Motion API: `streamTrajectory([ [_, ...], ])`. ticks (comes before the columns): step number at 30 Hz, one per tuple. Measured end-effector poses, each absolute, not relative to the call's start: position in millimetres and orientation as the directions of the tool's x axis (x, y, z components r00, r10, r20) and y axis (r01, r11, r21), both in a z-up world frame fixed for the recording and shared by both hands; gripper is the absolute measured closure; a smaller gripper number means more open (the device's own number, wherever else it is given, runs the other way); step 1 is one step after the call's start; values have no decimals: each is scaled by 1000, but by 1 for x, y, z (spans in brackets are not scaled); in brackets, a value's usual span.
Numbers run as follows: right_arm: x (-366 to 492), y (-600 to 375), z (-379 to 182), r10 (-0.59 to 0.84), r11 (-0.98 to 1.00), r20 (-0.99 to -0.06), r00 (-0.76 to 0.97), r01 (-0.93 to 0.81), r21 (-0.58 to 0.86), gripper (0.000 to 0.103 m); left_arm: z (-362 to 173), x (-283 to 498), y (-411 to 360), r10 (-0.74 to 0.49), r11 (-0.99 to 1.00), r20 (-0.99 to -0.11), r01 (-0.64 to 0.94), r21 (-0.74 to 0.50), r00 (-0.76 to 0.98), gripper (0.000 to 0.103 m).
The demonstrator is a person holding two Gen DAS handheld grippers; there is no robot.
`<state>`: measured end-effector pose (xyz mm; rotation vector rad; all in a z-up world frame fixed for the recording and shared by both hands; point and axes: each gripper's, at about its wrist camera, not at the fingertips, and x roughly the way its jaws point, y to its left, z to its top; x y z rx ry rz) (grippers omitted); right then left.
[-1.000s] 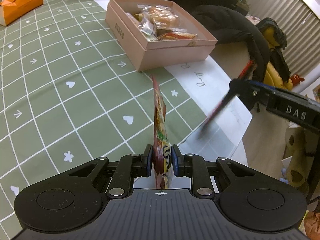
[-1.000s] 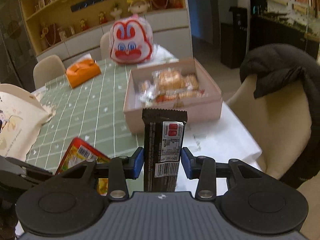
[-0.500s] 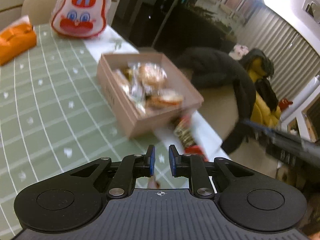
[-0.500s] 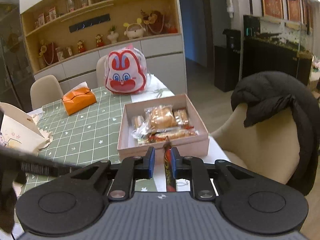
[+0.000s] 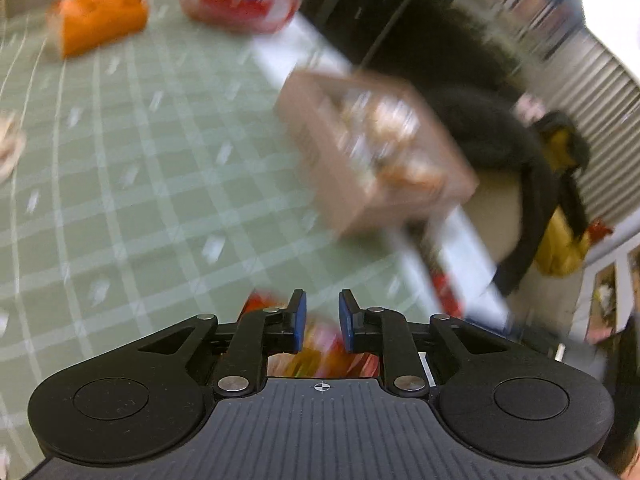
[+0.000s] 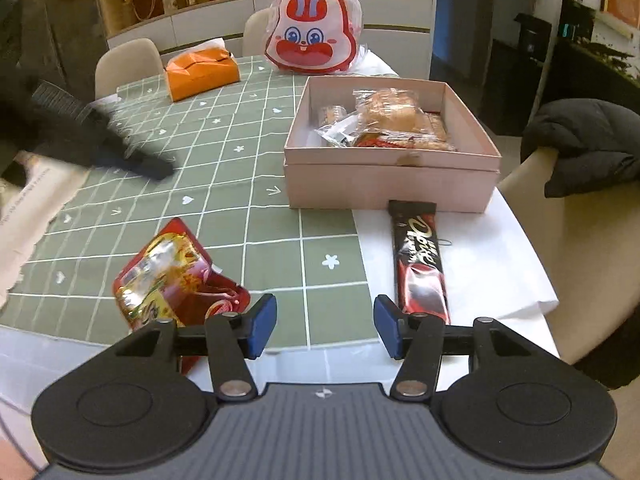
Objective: Organize snacks
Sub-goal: 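Grasp the red Dove chocolate bar with the right tool while the left tool holds the pouch, then lift the Dove bar toward the pink box with the right tool while the left tool carries the pouch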
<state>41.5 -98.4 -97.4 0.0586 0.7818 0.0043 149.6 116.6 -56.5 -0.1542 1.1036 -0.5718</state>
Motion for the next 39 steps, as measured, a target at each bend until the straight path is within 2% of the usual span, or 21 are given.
streamTrajectory([
  [7,79,-97,-106,106,985,-714,693,24,169,49,-105,117,129,-515,828,-851,319,-461,104,82],
  [11,95,-76,-117,86,995,-744,663,-13,103,50,-113,120,131,-505,846,-852,275,-458,136,80],
  [14,88,-70,-122,48,999,-759,649,-19,47,51,-110,127,123,-503,852,-842,277,-444,195,67],
  [15,84,-72,-124,51,999,-767,640,-19,51,51,-110,131,117,-506,850,-838,280,-446,204,66],
  [22,52,-95,-121,-18,998,-784,620,54,21,53,-112,139,81,-545,810,-817,369,-456,188,65],
  [27,30,-114,-106,-12,984,-727,686,137,113,53,-115,138,80,-572,784,-800,406,-470,179,66],
  [35,37,-103,-131,-20,991,-756,654,113,72,53,-124,145,76,-660,716,-742,401,-572,119,64],
  [39,34,-102,-132,-18,992,-750,661,103,68,53,-122,147,64,-653,726,-742,403,-557,151,60],
])
